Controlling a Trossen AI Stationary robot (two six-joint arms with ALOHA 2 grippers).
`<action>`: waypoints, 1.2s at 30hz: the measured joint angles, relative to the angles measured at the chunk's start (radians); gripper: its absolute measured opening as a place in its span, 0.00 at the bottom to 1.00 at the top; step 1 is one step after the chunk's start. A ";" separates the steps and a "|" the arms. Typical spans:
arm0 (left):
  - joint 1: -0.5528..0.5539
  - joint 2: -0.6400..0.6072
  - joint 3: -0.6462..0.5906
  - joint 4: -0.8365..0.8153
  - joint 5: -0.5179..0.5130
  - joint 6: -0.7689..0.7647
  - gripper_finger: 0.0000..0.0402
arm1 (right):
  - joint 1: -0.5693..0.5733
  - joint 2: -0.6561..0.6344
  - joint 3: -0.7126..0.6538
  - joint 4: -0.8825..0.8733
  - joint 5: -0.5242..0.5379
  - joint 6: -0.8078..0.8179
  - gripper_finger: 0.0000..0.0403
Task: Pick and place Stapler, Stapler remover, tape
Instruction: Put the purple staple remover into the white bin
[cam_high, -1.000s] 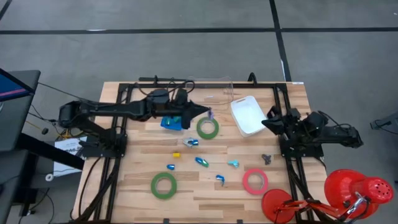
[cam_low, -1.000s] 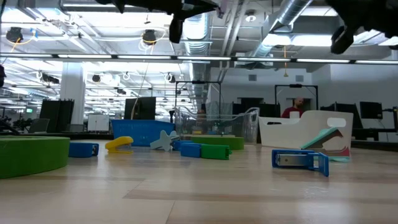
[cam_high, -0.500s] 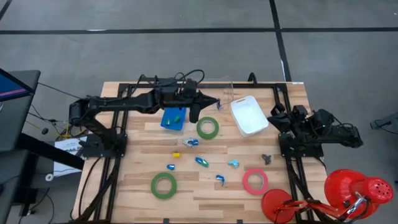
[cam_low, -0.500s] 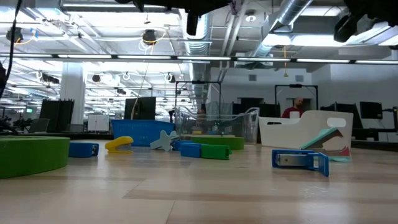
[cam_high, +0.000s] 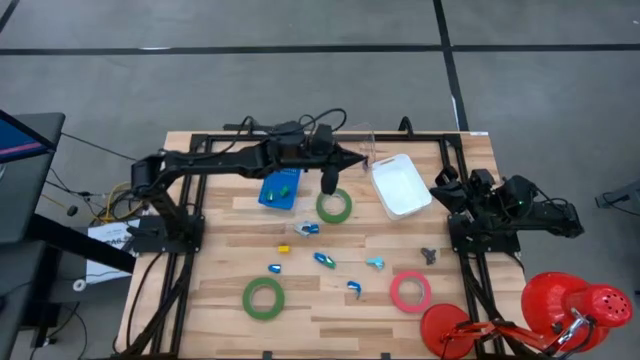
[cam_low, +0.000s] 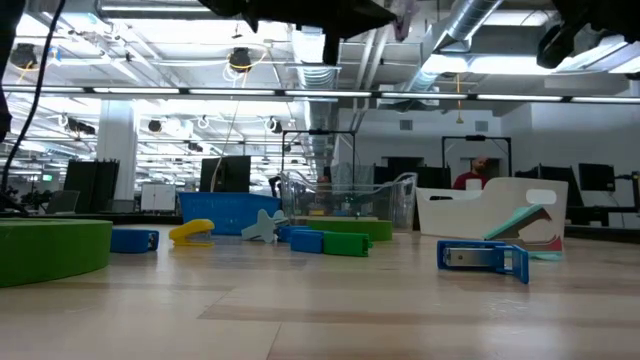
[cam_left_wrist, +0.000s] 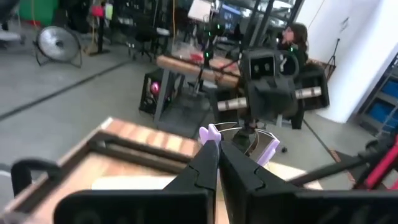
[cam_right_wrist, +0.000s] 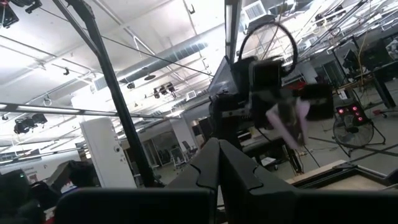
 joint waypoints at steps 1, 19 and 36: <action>0.005 0.009 0.019 -0.002 0.000 0.000 0.01 | 0.000 0.000 0.000 0.000 0.000 0.000 0.00; 0.035 0.218 0.251 -0.217 0.015 0.085 0.01 | 0.000 0.000 0.000 0.001 0.000 0.000 0.00; 0.023 0.381 0.251 0.151 0.011 0.244 0.01 | 0.000 0.000 0.000 0.001 0.000 0.000 0.00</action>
